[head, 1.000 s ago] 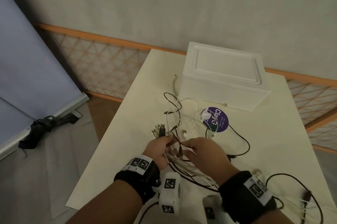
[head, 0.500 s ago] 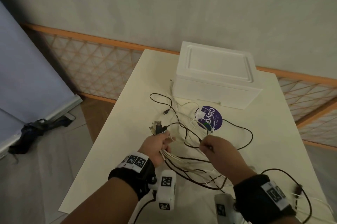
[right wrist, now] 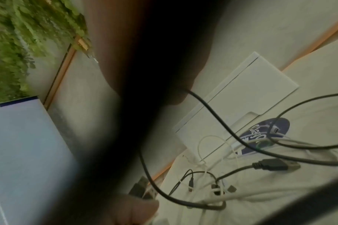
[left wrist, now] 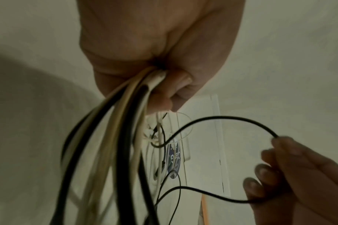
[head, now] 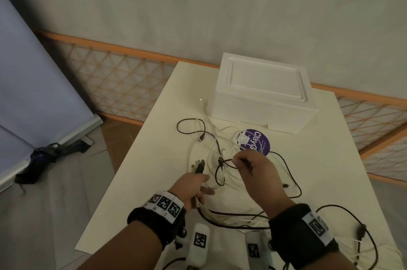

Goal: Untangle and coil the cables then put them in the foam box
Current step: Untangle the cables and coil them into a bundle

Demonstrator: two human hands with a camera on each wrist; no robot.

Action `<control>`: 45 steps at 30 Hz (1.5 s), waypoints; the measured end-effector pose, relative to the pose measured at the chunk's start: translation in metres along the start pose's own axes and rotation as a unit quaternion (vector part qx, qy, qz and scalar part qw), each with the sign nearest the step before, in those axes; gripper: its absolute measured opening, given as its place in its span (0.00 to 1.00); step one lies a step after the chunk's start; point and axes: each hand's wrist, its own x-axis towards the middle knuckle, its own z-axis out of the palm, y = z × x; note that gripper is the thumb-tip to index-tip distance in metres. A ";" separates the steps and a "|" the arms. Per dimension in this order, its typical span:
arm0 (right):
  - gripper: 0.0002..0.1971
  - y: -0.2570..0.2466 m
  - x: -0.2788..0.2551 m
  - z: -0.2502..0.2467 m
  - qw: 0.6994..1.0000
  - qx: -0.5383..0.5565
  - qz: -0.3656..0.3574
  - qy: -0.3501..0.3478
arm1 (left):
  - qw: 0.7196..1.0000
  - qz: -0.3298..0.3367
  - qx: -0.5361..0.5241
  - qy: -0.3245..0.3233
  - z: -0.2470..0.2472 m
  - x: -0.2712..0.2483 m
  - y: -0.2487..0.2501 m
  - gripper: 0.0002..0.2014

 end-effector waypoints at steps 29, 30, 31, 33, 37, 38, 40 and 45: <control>0.23 0.067 -0.032 -0.069 0.955 -0.190 0.162 -0.159 | 0.965 0.073 -0.248 -0.034 -0.006 0.012 0.020 0.17; 0.23 0.064 -0.030 -0.066 0.951 -0.213 0.154 -0.163 | 0.963 0.079 -0.254 -0.041 -0.006 0.013 0.021 0.20; 0.23 0.061 -0.028 -0.062 0.947 -0.230 0.146 -0.173 | 0.961 0.081 -0.261 -0.049 -0.006 0.011 0.023 0.20; 0.23 0.056 -0.025 -0.054 0.941 -0.241 0.134 -0.196 | 0.957 0.081 -0.272 -0.052 -0.007 0.008 0.026 0.12; 0.23 0.053 -0.026 -0.045 0.937 -0.235 0.139 -0.219 | 0.946 0.103 -0.306 -0.035 -0.015 0.009 0.027 0.04; 0.23 0.055 -0.027 -0.044 0.936 -0.235 0.143 -0.222 | 0.943 0.109 -0.312 -0.033 -0.018 0.010 0.026 0.05; 0.24 0.058 -0.031 -0.044 0.937 -0.225 0.148 -0.221 | 0.936 0.122 -0.328 -0.031 -0.022 0.010 0.024 0.06; 0.26 0.057 -0.036 -0.043 0.953 -0.165 0.145 -0.207 | 0.931 0.151 -0.331 -0.037 -0.022 0.007 0.021 0.06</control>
